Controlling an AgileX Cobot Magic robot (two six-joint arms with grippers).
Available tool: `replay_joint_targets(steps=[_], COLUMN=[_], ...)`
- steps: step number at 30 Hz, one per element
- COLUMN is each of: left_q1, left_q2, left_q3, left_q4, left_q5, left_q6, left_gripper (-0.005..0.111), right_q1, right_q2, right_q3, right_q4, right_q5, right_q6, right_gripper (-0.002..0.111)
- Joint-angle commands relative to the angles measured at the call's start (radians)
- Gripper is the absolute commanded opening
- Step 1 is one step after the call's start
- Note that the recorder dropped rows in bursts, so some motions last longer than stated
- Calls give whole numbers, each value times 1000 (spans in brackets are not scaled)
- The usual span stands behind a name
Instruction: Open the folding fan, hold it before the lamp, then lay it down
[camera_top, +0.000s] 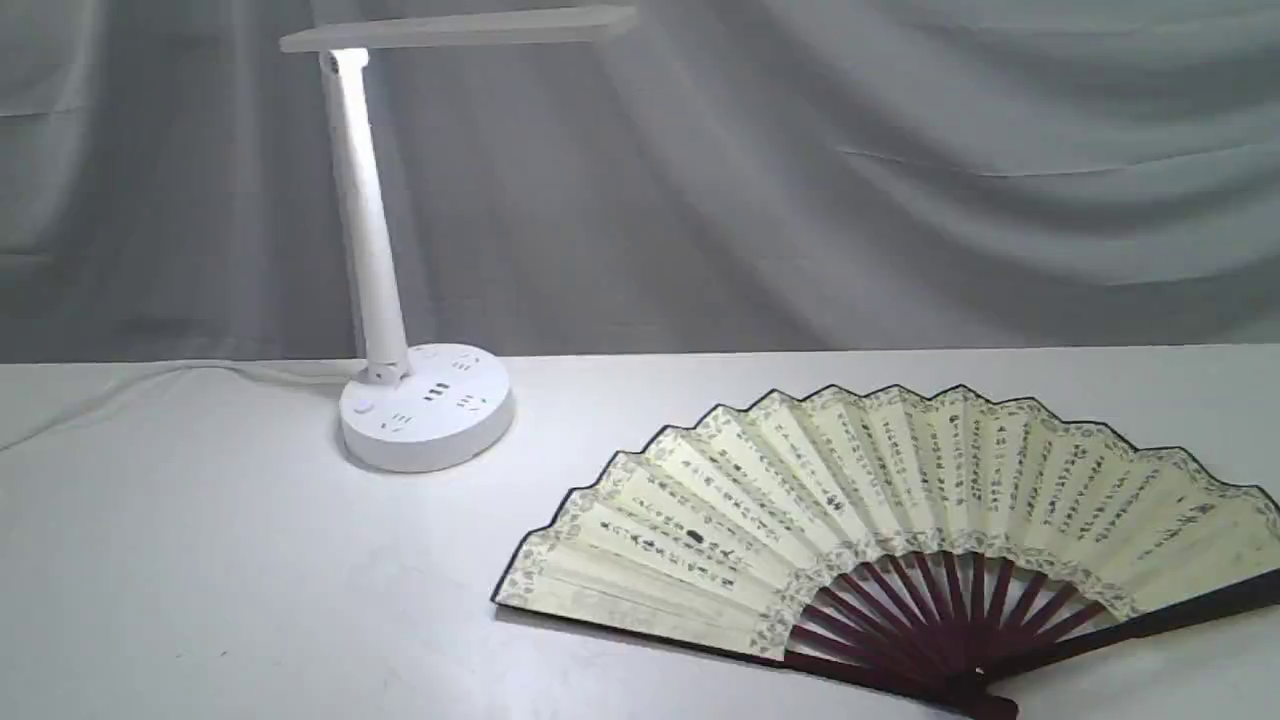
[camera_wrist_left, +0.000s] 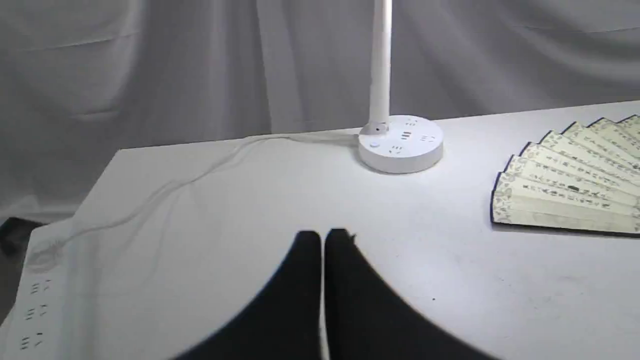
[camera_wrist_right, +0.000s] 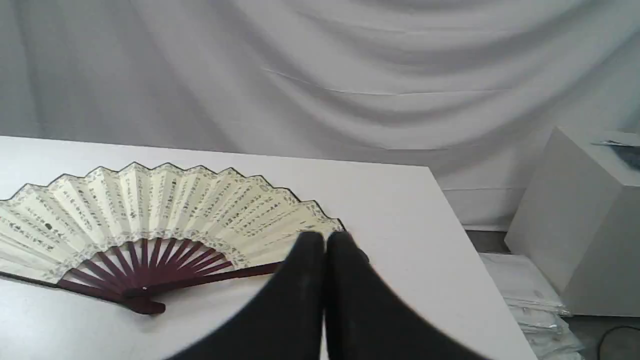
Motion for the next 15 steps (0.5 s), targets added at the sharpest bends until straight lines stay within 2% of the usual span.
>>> replay_joint_targets(steps=[1,4,7,9,15], left_q1=[-24,-25,-25,-25,-25], left_q2=[-4,-4,-4,-4,-4], left_q3=[6,20,81,146,384], left_q4=[8,-21,-74,-119,-122], left_q5=[-23,-40,-148,-255,-604], left_q6=[11,8,-11,-13,-19], left_gripper=[0,0,0,0,0], right_q1=[3,3,3,3,3], right_q2=[-1,-1,-1,-1,-1], right_q3=[13,41,102,164,357], right_q4=[-2,8,24,25,26], right_q5=[-1,-1,-28,-82,-273], right_q6=[2,14,24,24,24], right_gripper=[0,0,0,0,0])
